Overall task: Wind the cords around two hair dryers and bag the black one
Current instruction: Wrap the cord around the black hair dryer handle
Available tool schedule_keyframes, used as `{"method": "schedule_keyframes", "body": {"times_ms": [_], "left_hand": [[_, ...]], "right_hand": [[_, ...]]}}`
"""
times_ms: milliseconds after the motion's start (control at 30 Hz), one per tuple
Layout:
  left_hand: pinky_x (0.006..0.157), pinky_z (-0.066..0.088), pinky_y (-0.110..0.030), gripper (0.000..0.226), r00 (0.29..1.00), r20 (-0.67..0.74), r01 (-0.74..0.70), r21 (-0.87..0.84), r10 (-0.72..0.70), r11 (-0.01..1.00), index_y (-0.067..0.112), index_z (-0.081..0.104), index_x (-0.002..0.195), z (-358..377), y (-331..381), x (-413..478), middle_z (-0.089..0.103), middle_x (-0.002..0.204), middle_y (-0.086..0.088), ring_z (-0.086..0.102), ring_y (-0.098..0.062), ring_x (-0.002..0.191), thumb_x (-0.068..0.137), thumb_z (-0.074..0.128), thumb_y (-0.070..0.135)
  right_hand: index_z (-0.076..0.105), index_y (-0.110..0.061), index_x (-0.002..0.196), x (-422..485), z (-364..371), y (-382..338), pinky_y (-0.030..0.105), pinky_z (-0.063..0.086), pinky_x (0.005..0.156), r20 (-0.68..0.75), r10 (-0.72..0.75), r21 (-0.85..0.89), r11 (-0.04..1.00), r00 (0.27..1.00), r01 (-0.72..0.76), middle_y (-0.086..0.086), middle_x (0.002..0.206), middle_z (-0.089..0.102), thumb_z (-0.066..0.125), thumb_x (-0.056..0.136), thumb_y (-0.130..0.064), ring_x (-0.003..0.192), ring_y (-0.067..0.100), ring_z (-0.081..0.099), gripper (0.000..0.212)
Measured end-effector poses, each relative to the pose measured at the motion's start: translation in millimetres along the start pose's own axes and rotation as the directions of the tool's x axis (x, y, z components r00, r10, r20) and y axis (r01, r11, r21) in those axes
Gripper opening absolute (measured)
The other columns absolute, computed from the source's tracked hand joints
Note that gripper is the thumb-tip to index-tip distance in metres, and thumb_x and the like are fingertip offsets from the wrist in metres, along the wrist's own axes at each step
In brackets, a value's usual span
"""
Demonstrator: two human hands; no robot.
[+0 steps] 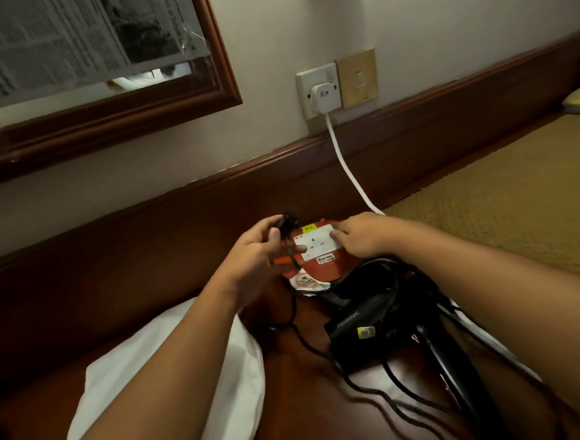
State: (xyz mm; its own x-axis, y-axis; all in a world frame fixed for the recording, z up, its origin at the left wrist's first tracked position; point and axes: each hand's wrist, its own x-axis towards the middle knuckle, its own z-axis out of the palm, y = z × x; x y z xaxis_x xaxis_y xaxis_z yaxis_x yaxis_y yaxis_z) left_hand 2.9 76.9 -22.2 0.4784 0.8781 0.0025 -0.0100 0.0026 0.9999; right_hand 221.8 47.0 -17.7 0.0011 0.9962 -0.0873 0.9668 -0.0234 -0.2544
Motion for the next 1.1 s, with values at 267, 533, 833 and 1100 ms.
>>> {"method": "schedule_keyframes", "body": {"times_ms": [267,533,833,1100], "left_hand": [[0.036,0.039,-0.010,0.047,0.999,0.015,0.054,-0.440,-0.053,0.896,0.004,0.055,0.126,-39.2,16.9,-108.1,0.058,0.079,-0.010,0.055,-0.005,0.050,0.084,0.038,-0.008],[0.033,0.036,-0.014,0.032,0.905,-0.335,0.305,0.083,-0.262,0.949,-0.001,0.061,0.123,-63.2,3.5,-123.2,0.054,0.078,-0.015,0.045,-0.005,0.034,0.107,0.033,0.000],[0.062,0.042,-0.032,0.031,0.859,-0.503,0.440,0.633,-0.093,0.637,0.004,0.072,0.099,-68.0,-10.1,-98.4,0.072,0.078,-0.018,0.060,-0.027,0.067,0.098,0.055,0.029],[0.101,0.046,-0.014,0.041,0.852,0.270,-0.479,0.746,0.448,0.462,0.017,0.063,0.134,53.8,67.1,-192.9,0.066,0.129,0.006,0.059,0.001,0.120,0.104,0.048,0.039]], "right_hand": [[0.059,-0.021,0.134,-128.2,26.1,21.2,0.031,0.041,0.103,-0.178,-0.119,0.122,0.982,0.977,0.142,-0.002,0.135,0.059,0.048,0.100,-0.038,0.125,0.016,0.052,0.039],[0.060,-0.027,0.131,-216.5,56.1,39.5,0.040,0.013,0.122,-0.323,-0.304,0.134,0.923,0.896,0.362,-0.011,0.151,0.042,0.048,0.090,0.001,0.149,0.006,0.014,0.051],[0.048,-0.033,0.139,-233.4,63.4,33.1,0.056,-0.007,0.120,0.166,-0.529,-0.420,0.725,0.832,0.545,-0.010,0.150,0.040,0.053,0.078,-0.020,0.151,0.014,0.002,0.062],[0.049,-0.027,0.118,-217.9,49.3,11.9,0.049,0.014,0.122,0.066,-0.651,-0.466,0.650,0.756,0.600,-0.003,0.115,0.060,0.061,0.075,-0.026,0.119,0.017,0.055,0.045]]}}
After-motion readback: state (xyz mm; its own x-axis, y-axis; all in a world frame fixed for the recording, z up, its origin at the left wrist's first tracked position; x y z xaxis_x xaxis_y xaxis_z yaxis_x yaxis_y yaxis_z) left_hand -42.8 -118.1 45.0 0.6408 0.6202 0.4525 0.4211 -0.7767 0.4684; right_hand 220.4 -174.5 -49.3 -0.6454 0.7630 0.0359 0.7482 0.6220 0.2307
